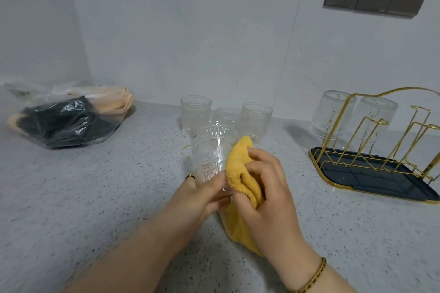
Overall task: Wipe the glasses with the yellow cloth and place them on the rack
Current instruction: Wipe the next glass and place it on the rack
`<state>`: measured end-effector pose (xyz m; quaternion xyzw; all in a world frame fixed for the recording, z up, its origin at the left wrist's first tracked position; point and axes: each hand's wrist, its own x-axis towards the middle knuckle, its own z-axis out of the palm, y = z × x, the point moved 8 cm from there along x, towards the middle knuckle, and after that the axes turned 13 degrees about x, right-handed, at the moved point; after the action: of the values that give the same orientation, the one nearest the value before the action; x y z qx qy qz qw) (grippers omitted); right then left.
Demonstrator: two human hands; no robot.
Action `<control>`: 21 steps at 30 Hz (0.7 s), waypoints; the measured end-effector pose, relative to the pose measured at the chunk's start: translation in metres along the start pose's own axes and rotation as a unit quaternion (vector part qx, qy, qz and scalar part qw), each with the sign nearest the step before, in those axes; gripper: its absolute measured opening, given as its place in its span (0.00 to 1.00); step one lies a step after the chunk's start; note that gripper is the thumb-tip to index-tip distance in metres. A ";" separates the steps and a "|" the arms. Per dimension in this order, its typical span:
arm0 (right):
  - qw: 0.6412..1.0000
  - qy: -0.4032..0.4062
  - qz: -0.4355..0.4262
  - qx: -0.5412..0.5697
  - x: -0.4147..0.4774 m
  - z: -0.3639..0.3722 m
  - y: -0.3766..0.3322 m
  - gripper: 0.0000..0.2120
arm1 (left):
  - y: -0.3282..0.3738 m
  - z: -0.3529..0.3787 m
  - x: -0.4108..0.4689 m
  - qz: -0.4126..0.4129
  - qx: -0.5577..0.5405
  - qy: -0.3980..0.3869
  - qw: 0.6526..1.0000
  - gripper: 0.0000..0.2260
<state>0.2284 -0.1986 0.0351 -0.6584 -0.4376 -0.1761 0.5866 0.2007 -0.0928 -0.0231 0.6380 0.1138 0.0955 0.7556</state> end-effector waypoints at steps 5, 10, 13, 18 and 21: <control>0.994 0.070 -0.001 0.087 0.005 -0.022 -0.009 0.13 | 0.003 0.005 -0.006 0.032 0.121 -0.049 0.991 0.32; 0.973 0.105 0.120 0.165 0.006 -0.035 0.007 0.08 | 0.000 0.005 -0.006 0.024 0.133 -0.022 0.991 0.36; 0.965 0.058 0.185 0.175 0.003 -0.021 0.018 0.06 | 0.007 -0.008 -0.004 0.036 0.114 0.034 0.992 0.31; 0.982 0.010 0.114 0.153 0.002 -0.009 0.003 0.06 | 0.015 -0.017 -0.002 0.052 0.085 0.056 0.993 0.33; 0.991 0.023 0.057 0.120 0.004 -0.016 -0.008 0.06 | 0.009 -0.015 -0.003 0.026 0.145 0.036 0.988 0.35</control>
<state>0.2288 -0.2125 0.0465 -0.6026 -0.4037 -0.1036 0.6806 0.1937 -0.0779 -0.0165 0.7396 0.1369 0.1209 0.6477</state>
